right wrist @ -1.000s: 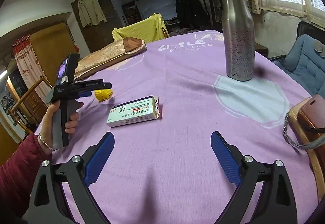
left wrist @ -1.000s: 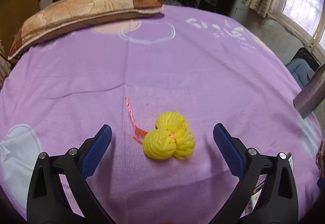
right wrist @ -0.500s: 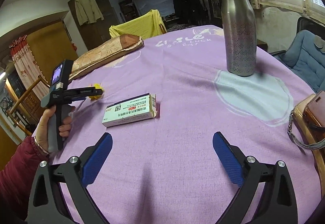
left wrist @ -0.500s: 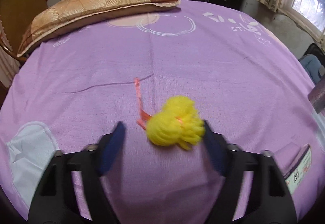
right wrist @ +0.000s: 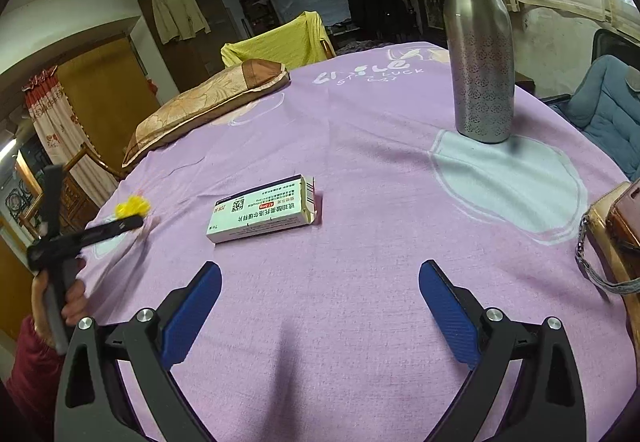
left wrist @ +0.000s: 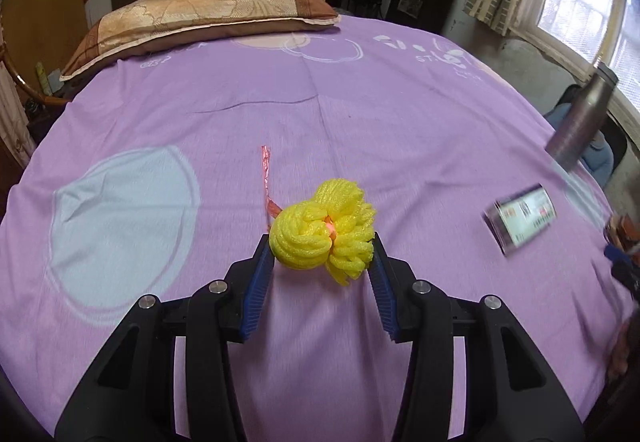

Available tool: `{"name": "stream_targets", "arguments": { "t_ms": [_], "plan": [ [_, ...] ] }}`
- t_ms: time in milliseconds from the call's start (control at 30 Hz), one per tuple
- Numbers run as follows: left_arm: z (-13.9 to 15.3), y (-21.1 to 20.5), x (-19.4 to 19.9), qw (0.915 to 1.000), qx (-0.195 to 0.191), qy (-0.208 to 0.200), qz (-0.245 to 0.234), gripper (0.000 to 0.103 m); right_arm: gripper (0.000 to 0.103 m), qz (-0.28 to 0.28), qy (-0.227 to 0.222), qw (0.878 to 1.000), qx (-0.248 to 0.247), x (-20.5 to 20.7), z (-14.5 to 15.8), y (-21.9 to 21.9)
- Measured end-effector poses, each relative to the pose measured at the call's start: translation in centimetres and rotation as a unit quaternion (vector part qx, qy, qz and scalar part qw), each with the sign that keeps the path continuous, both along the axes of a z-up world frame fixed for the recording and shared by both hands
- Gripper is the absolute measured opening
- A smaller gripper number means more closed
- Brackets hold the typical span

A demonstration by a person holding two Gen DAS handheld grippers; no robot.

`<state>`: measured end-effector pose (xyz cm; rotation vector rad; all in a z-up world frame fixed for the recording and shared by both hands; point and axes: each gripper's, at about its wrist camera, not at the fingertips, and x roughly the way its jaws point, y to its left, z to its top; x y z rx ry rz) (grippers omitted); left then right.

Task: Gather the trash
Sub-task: 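Grasp the yellow mesh net with the left gripper while the right gripper grasps the white medicine box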

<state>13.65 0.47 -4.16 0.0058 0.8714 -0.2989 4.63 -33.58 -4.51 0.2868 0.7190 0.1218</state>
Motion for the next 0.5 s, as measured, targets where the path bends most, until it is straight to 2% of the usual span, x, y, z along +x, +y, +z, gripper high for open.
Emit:
{"name": "stream_targets", "arguments": {
  "t_ms": [100,167,300,500],
  "plan": [
    [-0.2,0.3,-0.2,0.9997,-0.017,0.015,-0.011,0.048,0.097,0.000,0.007,1.000,-0.006,0.2,0.0,0.2],
    [-0.3,0.0,0.0,0.9996,-0.014,0.020,-0.013,0.051,0.097,0.000,0.012,1.000,-0.015,0.4,0.1,0.5],
    [-0.5,-0.6,-0.2,0.9997,0.018,0.014,-0.007,0.076,0.097,0.022,0.018,0.999,-0.032,1.5,0.4,2.5],
    [0.0,-0.5,-0.9,0.9988,0.045,-0.007,0.017,0.088,0.097,0.094,0.029,0.990,-0.098,5.1,1.1,9.2]
  ]
}}
